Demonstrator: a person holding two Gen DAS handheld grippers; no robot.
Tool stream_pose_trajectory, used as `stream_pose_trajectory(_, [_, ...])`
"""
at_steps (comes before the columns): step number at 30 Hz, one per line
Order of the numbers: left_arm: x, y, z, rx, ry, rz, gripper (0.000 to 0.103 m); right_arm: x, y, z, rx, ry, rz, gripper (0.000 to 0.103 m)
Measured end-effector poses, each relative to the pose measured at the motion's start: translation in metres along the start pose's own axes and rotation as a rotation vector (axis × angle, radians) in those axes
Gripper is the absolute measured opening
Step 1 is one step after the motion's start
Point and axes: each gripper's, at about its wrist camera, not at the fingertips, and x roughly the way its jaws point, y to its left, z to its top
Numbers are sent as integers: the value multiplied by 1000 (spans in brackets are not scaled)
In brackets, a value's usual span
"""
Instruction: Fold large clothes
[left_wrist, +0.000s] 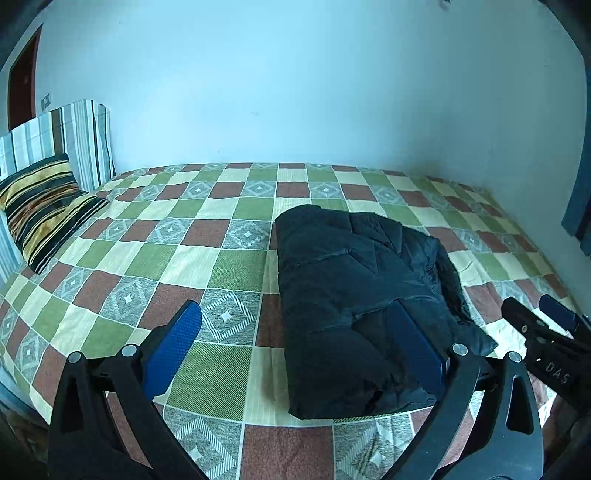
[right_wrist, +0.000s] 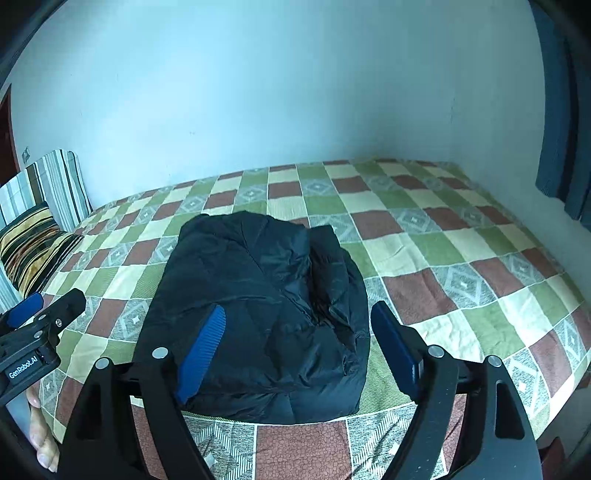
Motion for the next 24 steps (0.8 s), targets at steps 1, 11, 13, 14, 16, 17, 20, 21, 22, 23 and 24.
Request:
stream_pose_trajectory(1, [-3, 0, 0, -4, -4, -3, 101, -2, 1, 0, -3, -7, -1, 82])
stream_pose_trajectory(11, [-22, -2, -1, -15, -36, -14, 101, -12, 2, -5, -5, -23, -1, 83])
stream_pose_trajectory(13, [-25, -2, -2, -14, -41, -16, 101, -14, 3, -5, -8, -28, 0, 83])
stream_pose_trajectory(14, [-26, -3, -2, -11, -44, -15, 101, -15, 4, -4, -8, -30, 1, 83])
stream_pose_trajectory(16, [-29, -5, -3, -3, -52, -12, 101, -17, 4, -5, -9, -36, 3, 83])
stream_pose_trajectory(17, [-30, -5, -3, -1, -54, -12, 101, -19, 5, -5, -10, -38, 4, 83])
stream_pose_trajectory(20, [-34, -6, -3, 1, -64, -9, 101, -22, 7, -5, -12, -44, 6, 83])
stream_pose_trajectory(21, [-35, -6, -4, 0, -68, -9, 101, -22, 7, -5, -12, -45, 7, 83])
stream_pose_trajectory(22, [-36, -6, -4, 1, -71, -8, 101, -22, 8, -5, -14, -44, 8, 83])
stream_pose_trajectory(23, [-37, -5, -4, 1, -72, -8, 101, -23, 8, -6, -16, -44, 10, 83])
stream_pose_trajectory(24, [-37, -5, -4, 1, -73, -6, 101, -23, 9, -6, -17, -45, 10, 83])
